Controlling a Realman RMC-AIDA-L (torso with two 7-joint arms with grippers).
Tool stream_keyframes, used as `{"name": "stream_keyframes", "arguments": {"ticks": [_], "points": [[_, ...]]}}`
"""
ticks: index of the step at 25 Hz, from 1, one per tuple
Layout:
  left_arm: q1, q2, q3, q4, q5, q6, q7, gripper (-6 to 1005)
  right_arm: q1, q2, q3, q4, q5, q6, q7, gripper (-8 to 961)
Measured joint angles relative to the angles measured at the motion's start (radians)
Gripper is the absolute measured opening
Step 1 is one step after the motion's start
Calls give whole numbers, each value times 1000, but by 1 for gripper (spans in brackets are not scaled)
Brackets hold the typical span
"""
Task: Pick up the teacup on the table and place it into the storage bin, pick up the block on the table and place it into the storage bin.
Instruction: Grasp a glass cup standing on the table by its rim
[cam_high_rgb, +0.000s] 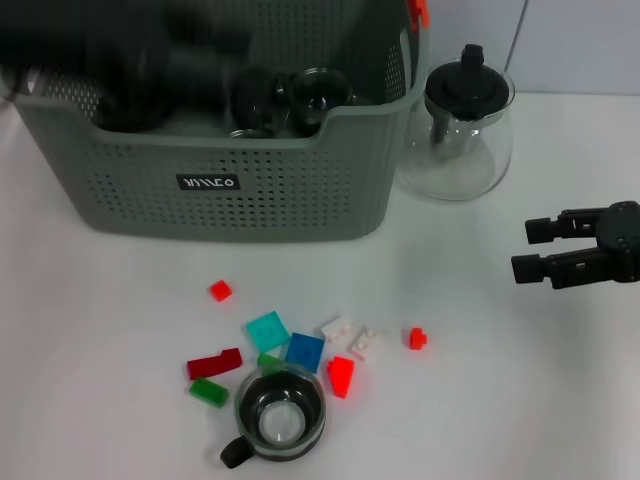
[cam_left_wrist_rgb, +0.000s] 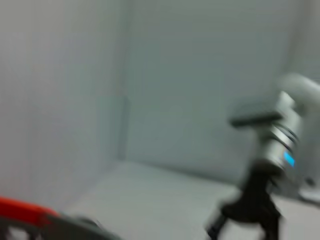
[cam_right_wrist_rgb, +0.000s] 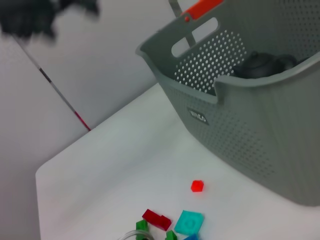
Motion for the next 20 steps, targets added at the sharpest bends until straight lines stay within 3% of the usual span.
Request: {"name": "stream_keyframes", "arguments": {"ticks": [6, 13, 15, 20], "points": [[73, -54, 158, 55, 205, 21, 58, 589, 0, 2, -1, 10, 0, 0, -1, 940], [78, -146, 331, 37, 533, -72, 39, 582, -1, 4, -5, 17, -1, 0, -3, 941], [77, -156, 386, 21, 583, -109, 4, 573, -2, 2, -5, 23, -1, 0, -3, 941], [76, -154, 535, -33, 626, -214, -145, 551, -8, 1, -5, 26, -1, 0, -3, 940]]}}
